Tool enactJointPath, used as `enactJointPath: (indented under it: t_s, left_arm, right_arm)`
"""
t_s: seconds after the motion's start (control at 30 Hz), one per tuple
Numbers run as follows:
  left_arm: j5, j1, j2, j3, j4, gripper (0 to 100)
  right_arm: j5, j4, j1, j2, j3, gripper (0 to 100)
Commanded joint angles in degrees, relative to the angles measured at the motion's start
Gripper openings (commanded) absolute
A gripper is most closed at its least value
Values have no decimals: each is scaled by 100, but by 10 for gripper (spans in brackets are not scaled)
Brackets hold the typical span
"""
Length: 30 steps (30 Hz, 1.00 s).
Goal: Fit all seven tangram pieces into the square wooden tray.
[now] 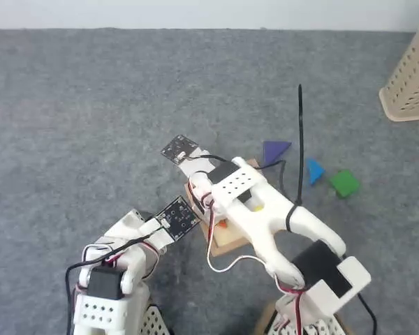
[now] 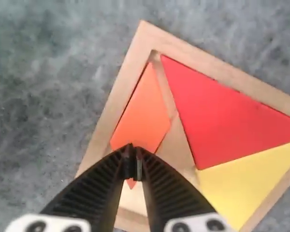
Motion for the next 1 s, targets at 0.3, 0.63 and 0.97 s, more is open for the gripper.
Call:
enactJointPath:
  t_s: [0.3, 0.63, 0.97]
  left_arm:
    - [-62, -18, -97, -57, 26, 27]
    - [-62, -18, -97, -57, 26, 27]
    - [-62, -18, -97, -57, 26, 27]
  right_arm:
    - [105, 163, 207, 866, -1204, 9]
    - [-185, -637, 259, -1033, 229, 9]
    - [-79, -716, 734, -831, 844, 9]
